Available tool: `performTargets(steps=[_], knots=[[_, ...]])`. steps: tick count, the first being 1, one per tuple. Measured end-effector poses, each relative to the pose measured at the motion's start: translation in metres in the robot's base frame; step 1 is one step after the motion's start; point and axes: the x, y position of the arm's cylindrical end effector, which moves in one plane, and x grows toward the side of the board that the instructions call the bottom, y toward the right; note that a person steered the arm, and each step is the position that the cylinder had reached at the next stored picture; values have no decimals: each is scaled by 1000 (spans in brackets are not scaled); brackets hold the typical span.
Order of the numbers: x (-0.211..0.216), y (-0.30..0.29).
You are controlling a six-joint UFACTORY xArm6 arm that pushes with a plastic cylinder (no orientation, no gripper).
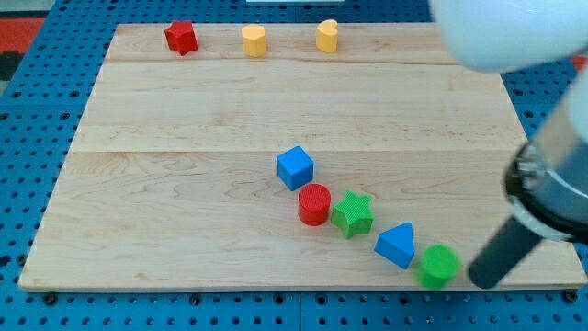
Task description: Push the green circle to the center of the board
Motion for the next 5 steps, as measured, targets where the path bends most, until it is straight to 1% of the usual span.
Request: performTargets(steps=[2,4,5], knots=[[-27,-62],[-74,-128],[-93,-140]])
